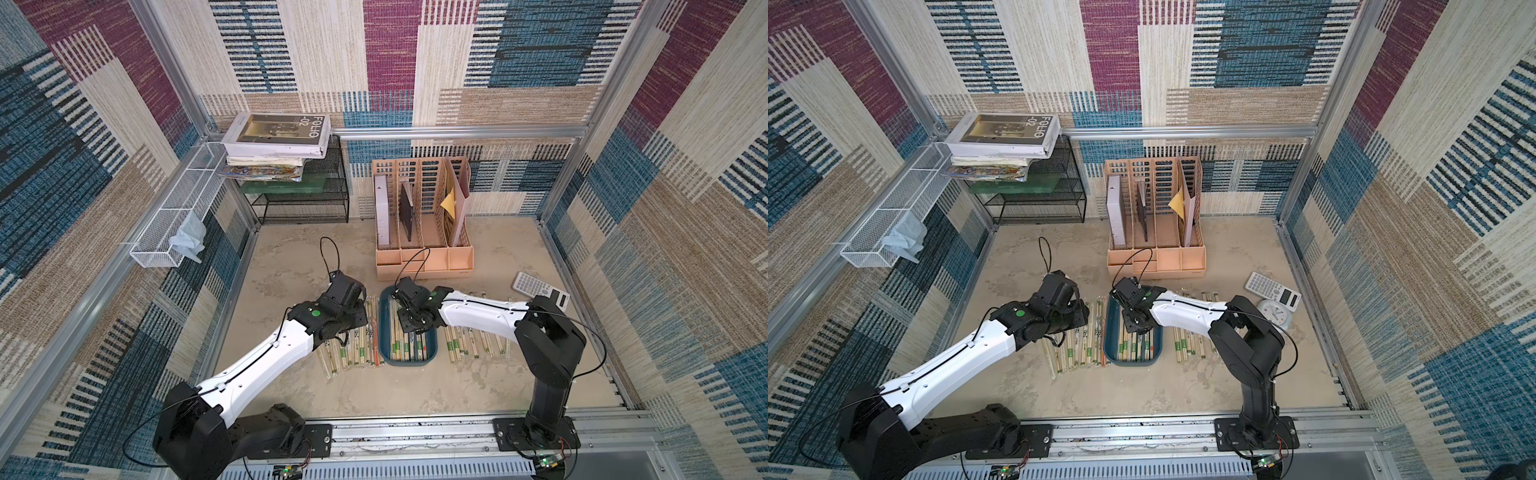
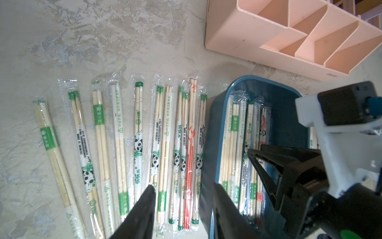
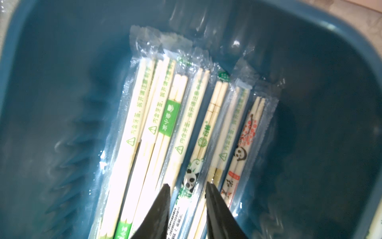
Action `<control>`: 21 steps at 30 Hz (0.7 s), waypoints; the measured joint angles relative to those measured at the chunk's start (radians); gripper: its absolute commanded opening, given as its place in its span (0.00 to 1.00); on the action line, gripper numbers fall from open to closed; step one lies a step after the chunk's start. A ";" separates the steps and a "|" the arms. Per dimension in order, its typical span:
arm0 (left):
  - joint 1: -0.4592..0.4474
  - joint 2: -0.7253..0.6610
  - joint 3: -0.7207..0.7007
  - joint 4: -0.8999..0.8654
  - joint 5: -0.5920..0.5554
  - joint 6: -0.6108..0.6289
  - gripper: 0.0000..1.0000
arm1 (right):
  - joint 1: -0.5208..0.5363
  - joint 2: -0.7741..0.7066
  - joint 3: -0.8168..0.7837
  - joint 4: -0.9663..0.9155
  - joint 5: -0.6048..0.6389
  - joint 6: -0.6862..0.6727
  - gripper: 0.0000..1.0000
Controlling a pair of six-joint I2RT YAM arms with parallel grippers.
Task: Take the paired disposable chopsticks out of the storage box
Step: Pick up the paired disposable chopsticks from the storage box.
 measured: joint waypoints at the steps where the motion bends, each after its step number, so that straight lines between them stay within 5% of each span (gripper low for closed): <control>1: 0.000 0.000 0.000 0.001 0.000 0.000 0.47 | 0.000 0.006 0.001 -0.001 0.002 0.000 0.33; 21: 0.001 0.000 0.000 0.010 0.001 0.000 0.47 | -0.005 0.077 0.012 0.015 -0.002 -0.002 0.27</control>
